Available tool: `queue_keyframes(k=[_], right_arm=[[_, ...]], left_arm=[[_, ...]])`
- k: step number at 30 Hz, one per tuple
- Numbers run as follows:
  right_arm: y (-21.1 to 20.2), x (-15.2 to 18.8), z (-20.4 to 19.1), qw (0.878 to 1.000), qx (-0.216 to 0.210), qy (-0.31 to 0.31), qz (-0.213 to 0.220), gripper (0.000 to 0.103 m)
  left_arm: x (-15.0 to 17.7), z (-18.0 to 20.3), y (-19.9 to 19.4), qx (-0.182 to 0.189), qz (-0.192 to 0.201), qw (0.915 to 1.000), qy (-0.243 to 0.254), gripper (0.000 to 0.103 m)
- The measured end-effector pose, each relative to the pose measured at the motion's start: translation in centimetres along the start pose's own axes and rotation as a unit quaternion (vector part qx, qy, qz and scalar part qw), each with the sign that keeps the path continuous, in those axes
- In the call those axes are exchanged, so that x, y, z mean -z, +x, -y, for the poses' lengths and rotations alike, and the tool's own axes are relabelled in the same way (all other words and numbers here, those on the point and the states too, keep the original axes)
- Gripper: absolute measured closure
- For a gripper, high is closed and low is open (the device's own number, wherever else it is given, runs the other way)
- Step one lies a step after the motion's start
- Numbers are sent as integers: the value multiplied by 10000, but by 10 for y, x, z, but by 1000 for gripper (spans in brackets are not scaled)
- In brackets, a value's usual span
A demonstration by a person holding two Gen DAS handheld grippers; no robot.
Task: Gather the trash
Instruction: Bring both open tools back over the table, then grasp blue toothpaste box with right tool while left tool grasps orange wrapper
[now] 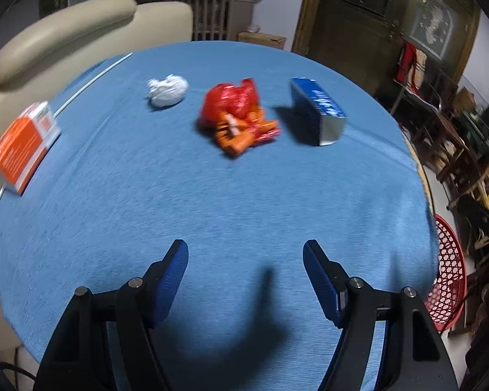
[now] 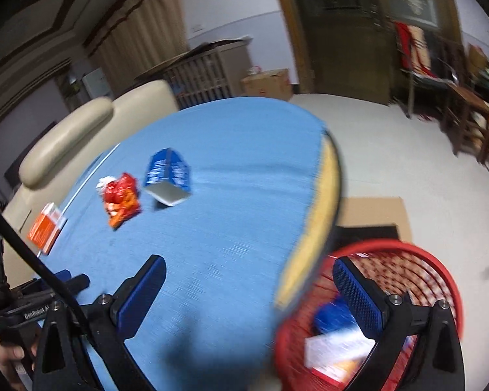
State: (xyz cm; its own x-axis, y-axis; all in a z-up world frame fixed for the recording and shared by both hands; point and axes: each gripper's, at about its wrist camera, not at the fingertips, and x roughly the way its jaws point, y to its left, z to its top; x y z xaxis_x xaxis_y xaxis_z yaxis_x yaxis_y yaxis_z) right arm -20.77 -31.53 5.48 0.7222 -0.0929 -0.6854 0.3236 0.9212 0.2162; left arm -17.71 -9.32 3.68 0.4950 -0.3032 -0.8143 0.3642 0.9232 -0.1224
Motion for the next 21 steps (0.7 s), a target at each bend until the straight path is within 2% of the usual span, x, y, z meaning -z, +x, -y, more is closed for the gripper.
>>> queue_keyframes(k=[5, 9, 14, 18, 20, 21], right_arm=[[37, -23, -60, 9983, -156, -560, -63, 0], [70, -42, -101, 9945, -123, -1036, 27, 0], [115, -64, -126, 9920, 26, -1260, 14, 0], [147, -76, -128, 9918, 176, -1258, -131, 1], [157, -78, -124, 9919, 179, -1236, -212, 13], [164, -79, -121, 9920, 189, -1212, -297, 32]], left_arm=[[-1, -24, 3, -27, -25, 9997, -239, 29], [-5, -38, 6, -31, -2, 9992, -398, 29], [-15, -46, 11, 20, 16, 9991, -421, 29], [-33, -42, 21, 86, 11, 9994, -333, 29], [-45, -36, 28, 146, 81, 9996, -238, 29], [-50, -33, 33, 159, 94, 9997, -180, 29]])
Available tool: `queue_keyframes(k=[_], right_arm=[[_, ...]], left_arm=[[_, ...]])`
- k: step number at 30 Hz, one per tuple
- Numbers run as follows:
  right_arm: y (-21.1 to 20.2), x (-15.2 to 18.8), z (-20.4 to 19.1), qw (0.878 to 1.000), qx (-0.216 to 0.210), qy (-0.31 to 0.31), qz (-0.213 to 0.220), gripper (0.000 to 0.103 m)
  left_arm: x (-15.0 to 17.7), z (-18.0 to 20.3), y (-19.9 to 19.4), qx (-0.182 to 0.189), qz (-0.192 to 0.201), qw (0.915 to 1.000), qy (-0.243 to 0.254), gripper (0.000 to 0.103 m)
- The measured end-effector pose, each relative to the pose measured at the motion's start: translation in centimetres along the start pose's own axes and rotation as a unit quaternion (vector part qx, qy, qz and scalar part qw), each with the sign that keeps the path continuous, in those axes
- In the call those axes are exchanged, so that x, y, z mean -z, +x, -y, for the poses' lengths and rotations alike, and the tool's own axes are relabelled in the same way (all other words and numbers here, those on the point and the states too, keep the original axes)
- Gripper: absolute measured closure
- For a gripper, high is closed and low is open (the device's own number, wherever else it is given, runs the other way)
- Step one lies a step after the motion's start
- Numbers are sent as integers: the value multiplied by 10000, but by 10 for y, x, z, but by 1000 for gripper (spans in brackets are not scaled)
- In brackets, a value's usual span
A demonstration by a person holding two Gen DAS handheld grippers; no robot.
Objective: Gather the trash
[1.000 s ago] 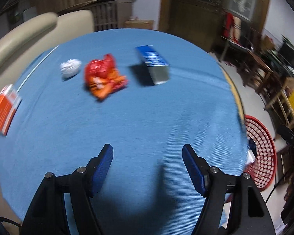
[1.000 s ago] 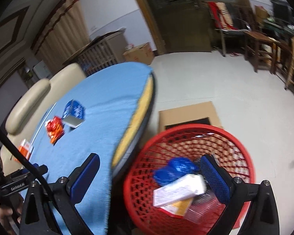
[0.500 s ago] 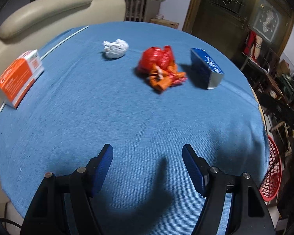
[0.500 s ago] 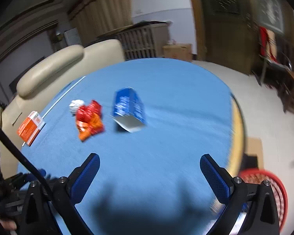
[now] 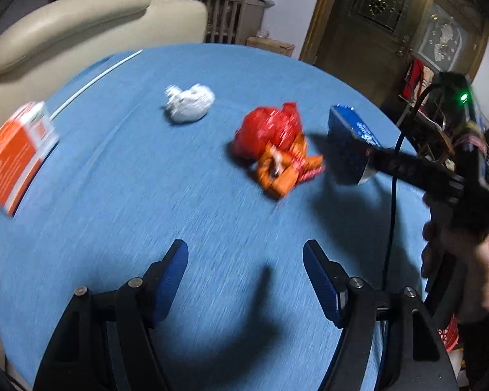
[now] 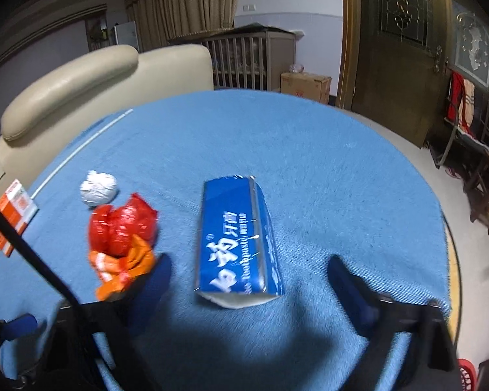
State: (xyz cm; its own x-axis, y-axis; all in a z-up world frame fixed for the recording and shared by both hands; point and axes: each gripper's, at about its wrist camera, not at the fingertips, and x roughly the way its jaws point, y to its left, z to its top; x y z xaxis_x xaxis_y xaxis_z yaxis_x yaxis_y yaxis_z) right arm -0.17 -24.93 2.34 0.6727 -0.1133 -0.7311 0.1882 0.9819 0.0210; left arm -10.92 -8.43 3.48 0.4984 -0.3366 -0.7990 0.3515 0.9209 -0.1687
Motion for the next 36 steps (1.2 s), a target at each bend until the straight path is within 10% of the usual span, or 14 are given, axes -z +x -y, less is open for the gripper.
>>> queue_keyframes(k=[1, 2, 16, 21, 36], right_arm=[[5, -1, 3, 10000, -33, 43, -78, 58], [9, -1, 7, 9998, -68, 91, -150, 60], [-27, 28, 61, 9966, -535, 624, 19, 60], [-36, 38, 66, 9952, -653, 728, 43, 60], [-86, 71, 57, 9914, -961, 850, 240, 60]], left_arm=[[-5, 3, 5, 16, -6, 10000, 45, 29], [-11, 6, 10, 56, 8, 9999, 88, 29], [-68, 39, 77, 12, -166, 9940, 1083, 29], [-58, 48, 78, 45, -412, 9919, 1200, 57], [3, 28, 15, -6, -339, 9982, 490, 70]])
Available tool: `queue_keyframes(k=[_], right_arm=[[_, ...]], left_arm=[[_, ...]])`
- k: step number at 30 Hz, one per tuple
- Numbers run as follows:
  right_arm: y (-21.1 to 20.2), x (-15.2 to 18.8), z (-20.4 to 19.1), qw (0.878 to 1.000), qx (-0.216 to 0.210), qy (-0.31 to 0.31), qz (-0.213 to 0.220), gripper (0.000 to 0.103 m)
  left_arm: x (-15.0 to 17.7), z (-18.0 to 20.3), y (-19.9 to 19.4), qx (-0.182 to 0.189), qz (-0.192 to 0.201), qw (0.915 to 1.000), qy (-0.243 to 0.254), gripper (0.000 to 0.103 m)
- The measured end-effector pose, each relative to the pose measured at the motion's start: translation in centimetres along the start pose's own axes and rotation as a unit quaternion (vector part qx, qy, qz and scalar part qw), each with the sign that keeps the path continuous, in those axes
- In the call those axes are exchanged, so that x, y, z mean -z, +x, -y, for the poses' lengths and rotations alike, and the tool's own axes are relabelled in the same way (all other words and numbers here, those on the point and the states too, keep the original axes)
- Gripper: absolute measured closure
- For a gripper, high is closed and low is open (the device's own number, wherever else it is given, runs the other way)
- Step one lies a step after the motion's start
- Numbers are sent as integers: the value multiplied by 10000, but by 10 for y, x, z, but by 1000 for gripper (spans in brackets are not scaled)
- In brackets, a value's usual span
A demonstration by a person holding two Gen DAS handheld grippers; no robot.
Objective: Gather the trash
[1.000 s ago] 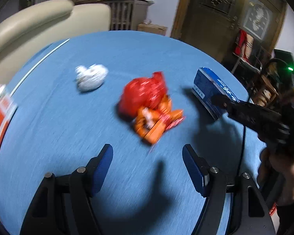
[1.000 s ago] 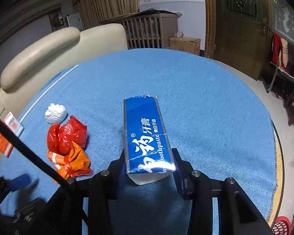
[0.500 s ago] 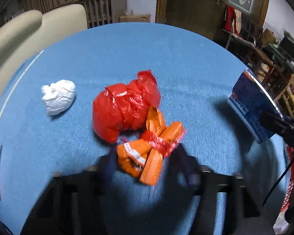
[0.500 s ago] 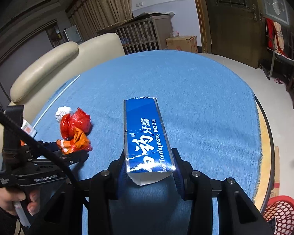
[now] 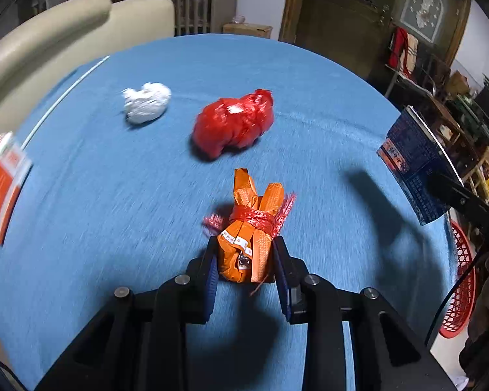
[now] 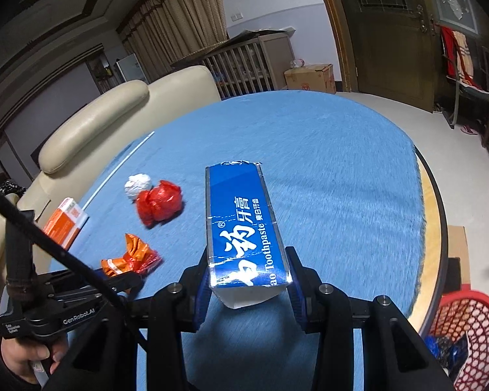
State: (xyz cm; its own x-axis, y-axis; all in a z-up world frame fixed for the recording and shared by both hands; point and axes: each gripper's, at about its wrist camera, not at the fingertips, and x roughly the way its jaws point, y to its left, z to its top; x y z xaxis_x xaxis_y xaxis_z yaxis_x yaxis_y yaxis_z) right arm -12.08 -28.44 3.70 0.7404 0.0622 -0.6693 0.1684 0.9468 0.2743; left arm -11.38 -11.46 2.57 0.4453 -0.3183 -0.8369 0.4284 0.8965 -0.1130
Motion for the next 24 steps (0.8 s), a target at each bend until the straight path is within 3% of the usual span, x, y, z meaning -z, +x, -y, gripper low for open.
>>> queue_keyframes(k=[12, 24], right_arm=[[-30, 28, -26, 9997, -252, -71, -3, 60], [-43, 50, -50, 9989, -427, -196, -28, 60]], left_arm=[[32, -28, -47, -281, 256, 9982, -466, 71], [43, -26, -79, -602, 464, 9951, -636, 71]])
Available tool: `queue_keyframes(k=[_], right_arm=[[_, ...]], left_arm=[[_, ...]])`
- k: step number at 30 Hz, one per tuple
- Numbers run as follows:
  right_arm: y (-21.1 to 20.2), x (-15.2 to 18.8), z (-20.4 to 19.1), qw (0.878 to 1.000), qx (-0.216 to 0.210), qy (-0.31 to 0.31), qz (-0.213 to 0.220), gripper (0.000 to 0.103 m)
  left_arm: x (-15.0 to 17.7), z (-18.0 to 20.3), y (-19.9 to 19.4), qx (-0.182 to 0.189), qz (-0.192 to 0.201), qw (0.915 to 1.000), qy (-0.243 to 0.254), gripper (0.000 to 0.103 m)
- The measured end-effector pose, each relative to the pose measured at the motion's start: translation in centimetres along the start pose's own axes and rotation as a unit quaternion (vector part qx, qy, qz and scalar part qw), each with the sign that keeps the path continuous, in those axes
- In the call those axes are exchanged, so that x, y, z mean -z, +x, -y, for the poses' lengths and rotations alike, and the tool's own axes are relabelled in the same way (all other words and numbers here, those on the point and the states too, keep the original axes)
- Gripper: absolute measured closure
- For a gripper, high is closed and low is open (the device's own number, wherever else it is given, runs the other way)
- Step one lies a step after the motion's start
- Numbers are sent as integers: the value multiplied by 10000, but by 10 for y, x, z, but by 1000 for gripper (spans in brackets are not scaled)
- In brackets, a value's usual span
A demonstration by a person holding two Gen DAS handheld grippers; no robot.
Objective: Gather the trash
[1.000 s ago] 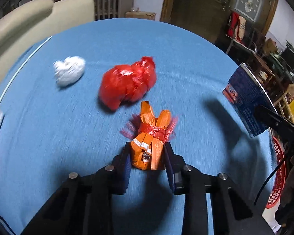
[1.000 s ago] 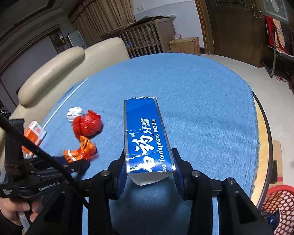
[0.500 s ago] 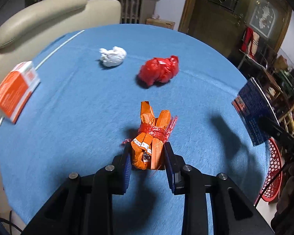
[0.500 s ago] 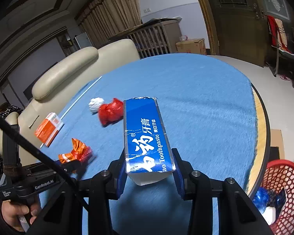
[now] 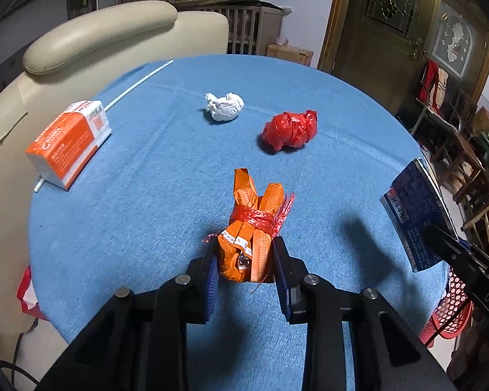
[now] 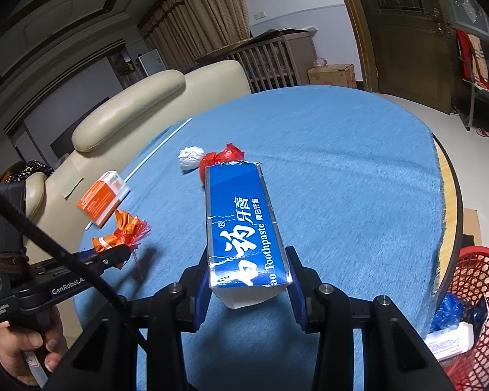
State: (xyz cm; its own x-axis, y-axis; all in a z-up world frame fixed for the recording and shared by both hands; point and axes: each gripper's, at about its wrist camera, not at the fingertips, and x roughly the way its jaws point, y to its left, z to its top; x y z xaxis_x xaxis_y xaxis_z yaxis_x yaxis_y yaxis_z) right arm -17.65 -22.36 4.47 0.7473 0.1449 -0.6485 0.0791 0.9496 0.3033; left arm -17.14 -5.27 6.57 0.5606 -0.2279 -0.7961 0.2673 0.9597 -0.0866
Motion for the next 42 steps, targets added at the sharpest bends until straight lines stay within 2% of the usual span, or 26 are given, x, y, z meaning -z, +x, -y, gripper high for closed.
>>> queue_keyframes(k=[14, 42], right_arm=[[-18, 4, 7, 9998, -56, 119, 151, 60], [-28, 15, 24, 9984, -77, 492, 270, 60]], left_arm=[[1, 8, -13, -98, 131, 9999, 25, 71], [5, 36, -12, -151, 88, 9995, 254, 71]])
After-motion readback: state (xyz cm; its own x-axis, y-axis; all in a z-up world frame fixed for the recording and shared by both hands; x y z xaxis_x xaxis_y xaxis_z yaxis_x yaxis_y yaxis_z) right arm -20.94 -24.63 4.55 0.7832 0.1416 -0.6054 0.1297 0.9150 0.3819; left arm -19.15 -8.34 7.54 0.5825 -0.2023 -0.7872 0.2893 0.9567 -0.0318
